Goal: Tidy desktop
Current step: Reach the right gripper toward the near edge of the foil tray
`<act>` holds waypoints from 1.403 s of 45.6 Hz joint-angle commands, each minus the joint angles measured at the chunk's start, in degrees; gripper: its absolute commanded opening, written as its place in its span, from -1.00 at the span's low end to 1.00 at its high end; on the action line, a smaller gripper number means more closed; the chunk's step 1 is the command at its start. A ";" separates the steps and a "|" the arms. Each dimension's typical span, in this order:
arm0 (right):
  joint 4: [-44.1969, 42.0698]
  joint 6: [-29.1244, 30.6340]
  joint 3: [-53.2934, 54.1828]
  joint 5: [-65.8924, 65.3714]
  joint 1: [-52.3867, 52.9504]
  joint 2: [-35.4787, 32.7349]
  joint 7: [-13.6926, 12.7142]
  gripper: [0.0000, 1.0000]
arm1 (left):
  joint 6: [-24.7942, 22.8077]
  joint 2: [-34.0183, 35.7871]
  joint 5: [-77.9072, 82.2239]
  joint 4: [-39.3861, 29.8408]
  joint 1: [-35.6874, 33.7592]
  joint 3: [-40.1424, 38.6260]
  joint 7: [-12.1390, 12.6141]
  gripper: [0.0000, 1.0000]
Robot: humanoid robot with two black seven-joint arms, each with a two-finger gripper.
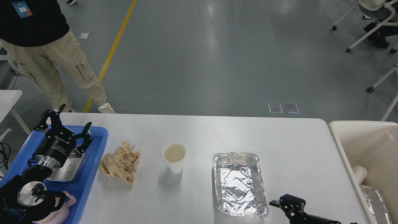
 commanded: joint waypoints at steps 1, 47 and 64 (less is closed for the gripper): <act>-0.27 -1.29 0.29 -0.35 -0.69 2.39 0.23 1.00 | 0.01 0.19 -0.09 0.00 0.04 0.00 0.00 0.95; -16.53 -3.40 0.20 -1.14 2.91 16.55 0.93 1.00 | -0.69 0.45 -0.09 0.00 1.27 -0.27 -0.27 0.95; -16.71 -3.49 0.64 -1.50 3.88 17.95 2.33 1.00 | -0.78 0.37 -0.09 0.00 1.36 -0.27 -0.44 0.95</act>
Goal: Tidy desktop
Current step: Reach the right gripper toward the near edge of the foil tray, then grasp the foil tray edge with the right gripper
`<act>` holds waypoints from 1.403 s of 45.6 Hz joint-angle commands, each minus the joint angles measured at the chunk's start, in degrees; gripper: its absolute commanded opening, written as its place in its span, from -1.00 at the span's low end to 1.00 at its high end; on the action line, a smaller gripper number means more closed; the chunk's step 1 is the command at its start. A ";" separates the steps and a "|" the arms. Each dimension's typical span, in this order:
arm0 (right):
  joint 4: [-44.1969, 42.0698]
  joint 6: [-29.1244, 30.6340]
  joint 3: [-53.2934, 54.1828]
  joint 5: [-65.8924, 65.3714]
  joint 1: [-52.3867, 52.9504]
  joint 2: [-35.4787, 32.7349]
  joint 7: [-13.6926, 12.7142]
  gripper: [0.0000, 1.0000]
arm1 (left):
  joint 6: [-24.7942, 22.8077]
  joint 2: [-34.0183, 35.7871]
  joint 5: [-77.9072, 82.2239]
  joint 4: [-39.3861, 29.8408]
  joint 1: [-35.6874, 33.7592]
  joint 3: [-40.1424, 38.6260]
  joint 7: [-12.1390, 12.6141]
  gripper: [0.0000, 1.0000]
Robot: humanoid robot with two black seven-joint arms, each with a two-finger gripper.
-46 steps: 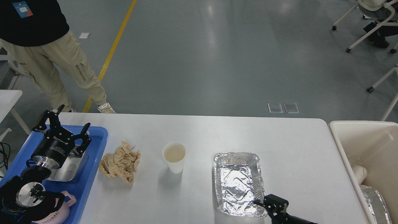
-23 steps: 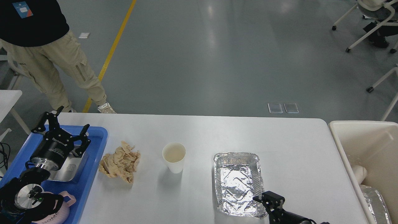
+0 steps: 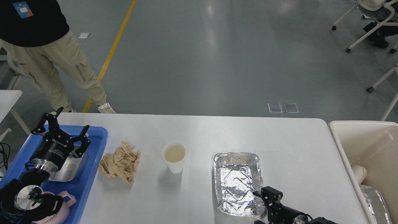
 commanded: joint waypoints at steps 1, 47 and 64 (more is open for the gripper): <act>0.03 -0.07 0.00 -0.33 0.30 0.60 0.97 1.00 | -0.02 -0.09 0.00 -0.07 0.00 0.00 -0.02 0.95; 2.23 -0.33 -0.70 -3.40 3.90 -0.72 1.41 0.99 | -0.02 -0.17 0.00 0.02 0.01 0.00 -0.10 0.95; 1.70 -0.24 -0.79 -4.73 3.99 -0.10 1.41 1.00 | -0.11 -0.17 0.00 0.02 0.00 -0.09 -0.10 0.95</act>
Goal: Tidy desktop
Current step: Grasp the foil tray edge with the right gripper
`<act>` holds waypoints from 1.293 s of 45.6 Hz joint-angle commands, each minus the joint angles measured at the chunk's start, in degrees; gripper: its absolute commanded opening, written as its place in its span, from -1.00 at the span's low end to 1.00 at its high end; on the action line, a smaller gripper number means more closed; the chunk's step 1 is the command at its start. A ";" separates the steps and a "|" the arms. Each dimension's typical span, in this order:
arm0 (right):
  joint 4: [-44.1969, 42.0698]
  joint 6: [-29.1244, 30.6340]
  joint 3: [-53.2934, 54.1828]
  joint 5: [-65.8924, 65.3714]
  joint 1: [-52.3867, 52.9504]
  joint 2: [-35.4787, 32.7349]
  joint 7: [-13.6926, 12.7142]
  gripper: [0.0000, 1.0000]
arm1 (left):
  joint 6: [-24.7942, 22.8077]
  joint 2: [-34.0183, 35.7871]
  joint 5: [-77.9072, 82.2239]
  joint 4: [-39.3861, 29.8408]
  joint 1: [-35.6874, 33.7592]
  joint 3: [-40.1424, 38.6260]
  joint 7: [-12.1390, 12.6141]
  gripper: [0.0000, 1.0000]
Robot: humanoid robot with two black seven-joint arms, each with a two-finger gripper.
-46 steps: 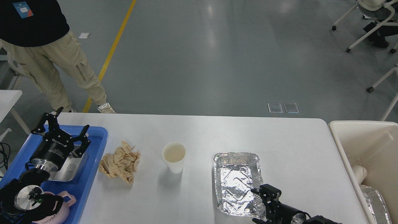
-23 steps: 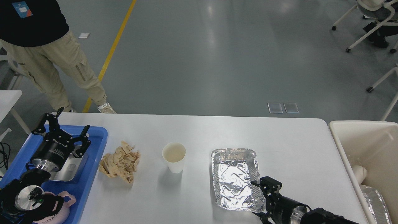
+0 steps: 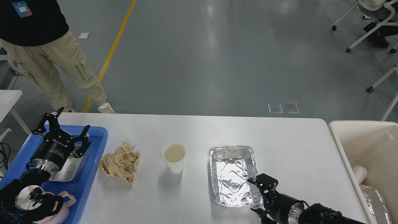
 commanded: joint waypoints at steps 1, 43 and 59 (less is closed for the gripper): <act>-0.46 -0.08 -0.08 -0.04 -0.06 0.33 0.00 1.00 | 0.05 0.07 0.00 0.00 0.00 -0.05 0.00 0.95; -2.56 1.06 -3.86 -8.66 1.87 0.50 1.76 -0.26 | -0.04 0.16 0.00 0.00 0.00 -0.40 -0.09 0.95; -5.90 1.50 -4.56 -8.74 1.96 4.10 1.76 -0.27 | -0.30 0.33 0.00 0.00 1.05 -0.84 -0.18 0.95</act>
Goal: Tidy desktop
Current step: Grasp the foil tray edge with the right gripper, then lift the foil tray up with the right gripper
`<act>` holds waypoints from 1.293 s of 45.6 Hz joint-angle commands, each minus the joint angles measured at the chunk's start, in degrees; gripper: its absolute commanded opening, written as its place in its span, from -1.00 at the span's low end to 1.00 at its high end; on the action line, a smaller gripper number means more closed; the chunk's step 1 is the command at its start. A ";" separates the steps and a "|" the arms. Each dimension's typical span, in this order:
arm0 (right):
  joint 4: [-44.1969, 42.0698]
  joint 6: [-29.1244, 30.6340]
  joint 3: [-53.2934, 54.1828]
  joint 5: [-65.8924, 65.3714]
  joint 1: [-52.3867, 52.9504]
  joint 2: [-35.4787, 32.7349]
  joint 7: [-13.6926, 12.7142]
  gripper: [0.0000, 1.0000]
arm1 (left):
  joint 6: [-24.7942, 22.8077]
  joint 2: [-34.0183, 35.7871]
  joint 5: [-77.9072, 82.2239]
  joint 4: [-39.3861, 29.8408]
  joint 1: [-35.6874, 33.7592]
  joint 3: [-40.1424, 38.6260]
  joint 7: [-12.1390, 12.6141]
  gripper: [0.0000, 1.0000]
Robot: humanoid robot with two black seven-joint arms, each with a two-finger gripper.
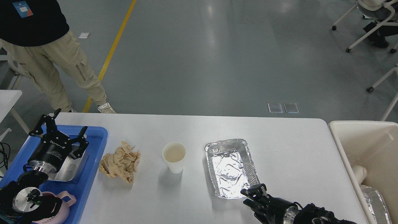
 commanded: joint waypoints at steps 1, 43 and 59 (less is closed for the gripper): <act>-2.09 0.05 -0.26 -0.07 0.09 1.84 -0.01 -0.27 | -0.12 0.08 0.00 0.00 0.18 -0.16 -0.01 0.95; -5.17 0.40 -0.35 -0.42 2.37 3.51 0.17 -1.00 | -0.47 0.52 0.00 0.00 1.41 -0.42 -0.18 0.95; -1.49 0.40 -2.01 -2.18 2.90 -0.34 0.08 -1.00 | -0.73 0.60 -0.09 0.00 1.50 -1.04 -0.18 0.95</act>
